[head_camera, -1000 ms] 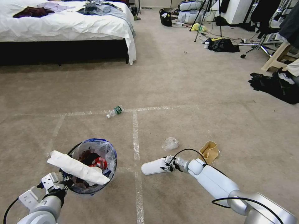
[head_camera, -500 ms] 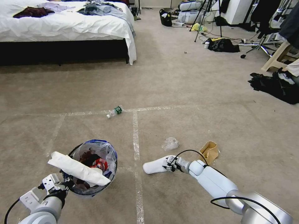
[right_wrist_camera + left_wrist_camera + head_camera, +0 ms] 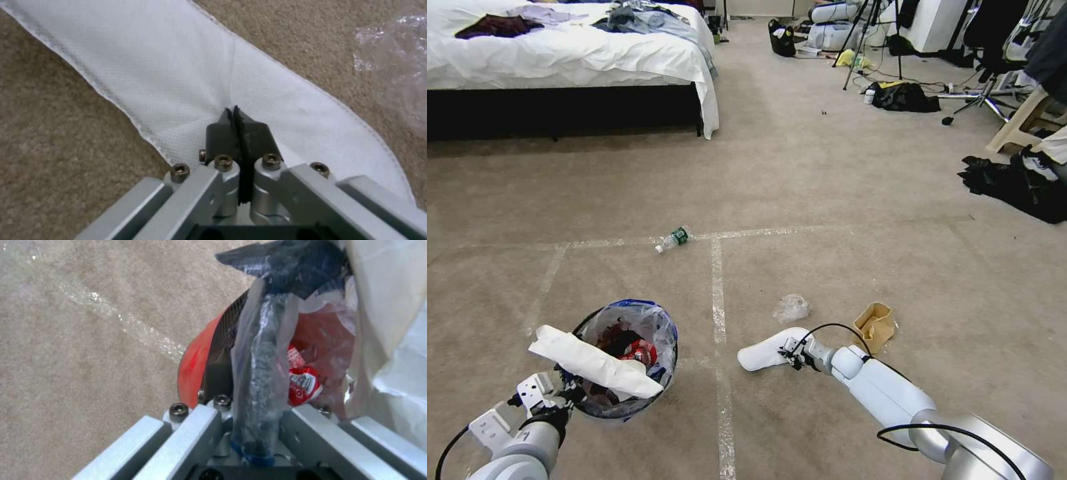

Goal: Pick up the trash bin and place the garbage on the floor into it.

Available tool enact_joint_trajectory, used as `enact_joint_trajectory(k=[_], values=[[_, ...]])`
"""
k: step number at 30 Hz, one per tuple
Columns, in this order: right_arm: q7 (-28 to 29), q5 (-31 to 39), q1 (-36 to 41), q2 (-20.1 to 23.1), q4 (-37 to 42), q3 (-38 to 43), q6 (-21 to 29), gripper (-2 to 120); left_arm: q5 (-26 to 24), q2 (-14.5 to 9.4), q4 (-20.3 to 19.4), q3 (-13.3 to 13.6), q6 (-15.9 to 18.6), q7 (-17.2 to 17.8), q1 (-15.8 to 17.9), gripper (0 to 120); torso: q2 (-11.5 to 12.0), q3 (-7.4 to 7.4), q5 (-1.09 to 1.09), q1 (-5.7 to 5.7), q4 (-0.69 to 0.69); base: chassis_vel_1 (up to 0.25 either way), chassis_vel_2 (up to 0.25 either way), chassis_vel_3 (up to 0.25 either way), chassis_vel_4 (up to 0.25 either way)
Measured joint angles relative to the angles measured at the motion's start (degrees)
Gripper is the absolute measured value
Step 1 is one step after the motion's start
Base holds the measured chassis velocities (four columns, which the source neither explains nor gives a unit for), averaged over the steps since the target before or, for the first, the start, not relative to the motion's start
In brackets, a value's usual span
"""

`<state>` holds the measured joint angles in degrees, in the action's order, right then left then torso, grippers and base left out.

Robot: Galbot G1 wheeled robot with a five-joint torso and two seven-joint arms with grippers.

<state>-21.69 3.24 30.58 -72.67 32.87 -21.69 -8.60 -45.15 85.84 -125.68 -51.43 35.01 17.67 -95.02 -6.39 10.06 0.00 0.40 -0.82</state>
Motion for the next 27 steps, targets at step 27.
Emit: enact_joint_trajectory(k=[27], values=[[5.9,15.6,3.4,11.6,24.0,0.7,7.0,0,0.4,-0.3,1.1,0.4,0.2,0.1,1.1,0,0.0,0.0,0.01,0.0,0.0,0.0,0.0,0.0,0.0]])
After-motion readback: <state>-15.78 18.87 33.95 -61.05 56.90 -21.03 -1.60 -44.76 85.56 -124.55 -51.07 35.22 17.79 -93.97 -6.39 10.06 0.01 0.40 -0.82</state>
